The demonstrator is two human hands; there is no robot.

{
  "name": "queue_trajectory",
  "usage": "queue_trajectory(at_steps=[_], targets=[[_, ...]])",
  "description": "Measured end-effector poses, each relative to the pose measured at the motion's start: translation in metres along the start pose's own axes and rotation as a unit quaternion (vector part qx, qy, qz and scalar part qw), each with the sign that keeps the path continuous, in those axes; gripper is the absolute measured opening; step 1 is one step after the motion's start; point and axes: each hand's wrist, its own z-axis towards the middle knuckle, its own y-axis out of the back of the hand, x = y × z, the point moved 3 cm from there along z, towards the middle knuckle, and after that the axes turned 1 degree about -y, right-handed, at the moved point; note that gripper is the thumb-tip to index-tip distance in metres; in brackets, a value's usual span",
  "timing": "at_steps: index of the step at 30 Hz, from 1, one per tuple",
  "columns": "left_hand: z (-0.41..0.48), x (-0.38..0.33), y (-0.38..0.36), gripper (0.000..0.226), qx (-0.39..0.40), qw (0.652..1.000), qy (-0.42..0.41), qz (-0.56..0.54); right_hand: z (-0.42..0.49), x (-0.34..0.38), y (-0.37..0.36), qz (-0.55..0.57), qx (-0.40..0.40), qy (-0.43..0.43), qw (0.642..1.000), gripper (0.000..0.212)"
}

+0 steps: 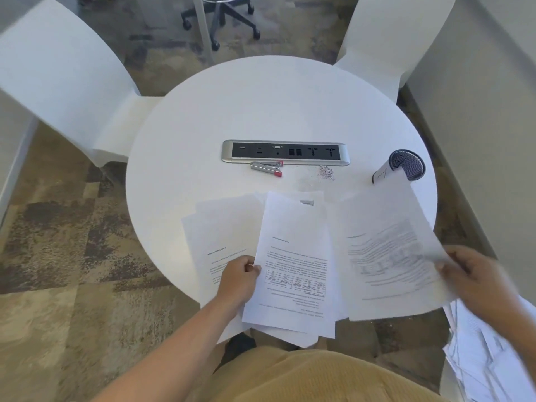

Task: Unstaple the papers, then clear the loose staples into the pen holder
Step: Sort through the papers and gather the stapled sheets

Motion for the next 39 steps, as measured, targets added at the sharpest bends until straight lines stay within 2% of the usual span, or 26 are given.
queue_trajectory(at_steps=[3, 5, 6, 8, 10, 12, 15, 18, 21, 23, 29, 32, 34, 36, 37, 38, 39], targets=[[0.006, -0.003, 0.005, 0.013, 0.003, 1.0, -0.021, 0.022, 0.017, 0.029, 0.047, -0.163, 0.035, 0.117, 0.979, 0.029], [0.008, -0.005, 0.007, 0.012, 0.003, 0.999, -0.024, 0.032, 0.028, 0.053, 0.069, -0.235, 0.043, 0.2, 0.95, 0.016], [0.01, -0.005, 0.007, 0.012, 0.005, 0.999, -0.024, 0.034, 0.029, 0.076, 0.077, -0.255, 0.055, 0.234, 0.936, 0.02], [0.012, -0.006, 0.008, 0.012, 0.011, 0.999, -0.027, 0.039, 0.035, 0.114, 0.088, -0.305, 0.092, 0.288, 0.903, 0.042], [0.012, -0.008, 0.008, 0.01, 0.012, 0.998, -0.033, 0.048, 0.037, 0.151, 0.087, -0.38, 0.118, 0.315, 0.862, 0.055], [0.013, -0.011, 0.009, 0.01, 0.014, 0.997, -0.042, 0.061, 0.035, 0.184, 0.071, -0.432, 0.156, 0.316, 0.83, 0.042], [0.01, -0.018, 0.011, 0.023, 0.01, 0.988, -0.089, 0.128, 0.021, 0.216, 0.033, -0.481, 0.205, 0.342, 0.781, 0.016], [0.003, -0.041, 0.018, 0.034, -0.027, 0.949, -0.195, 0.245, 0.021, 0.221, -0.003, -0.513, 0.182, 0.395, 0.74, 0.022], [-0.006, -0.079, 0.02, 0.042, -0.039, 0.873, -0.339, 0.349, 0.02, 0.22, -0.034, -0.507, 0.146, 0.492, 0.693, 0.028], [-0.014, -0.105, 0.022, 0.039, -0.054, 0.821, -0.418, 0.386, 0.02, 0.216, -0.05, -0.478, 0.135, 0.521, 0.694, 0.026], [-0.034, -0.158, 0.042, 0.027, -0.072, 0.715, -0.593, 0.363, 0.021, 0.207, -0.055, -0.421, 0.13, 0.537, 0.72, 0.02], [-0.037, -0.171, 0.063, 0.01, -0.177, 0.698, -0.641, 0.264, 0.021, 0.205, -0.042, -0.379, 0.108, 0.516, 0.76, 0.017], [-0.04, -0.169, 0.075, 0.017, -0.278, 0.692, -0.639, 0.188, 0.022, 0.203, -0.034, -0.342, 0.097, 0.496, 0.792, 0.014], [-0.038, -0.154, 0.086, 0.051, -0.408, 0.708, -0.56, 0.137, 0.023, 0.199, -0.028, -0.306, 0.09, 0.474, 0.821, 0.013], [-0.036, -0.145, 0.09, 0.072, -0.433, 0.753, -0.489, 0.083, 0.023, 0.197, -0.024, -0.279, 0.091, 0.461, 0.837, 0.012], [-0.032, -0.133, 0.092, 0.091, -0.418, 0.82, -0.39, 0.007, 0.024, 0.194, -0.02, -0.252, 0.094, 0.448, 0.853, 0.012], [-0.026, -0.118, 0.088, 0.105, -0.356, 0.885, -0.286, -0.088, 0.025, 0.192, -0.017, -0.23, 0.097, 0.436, 0.865, 0.013]])
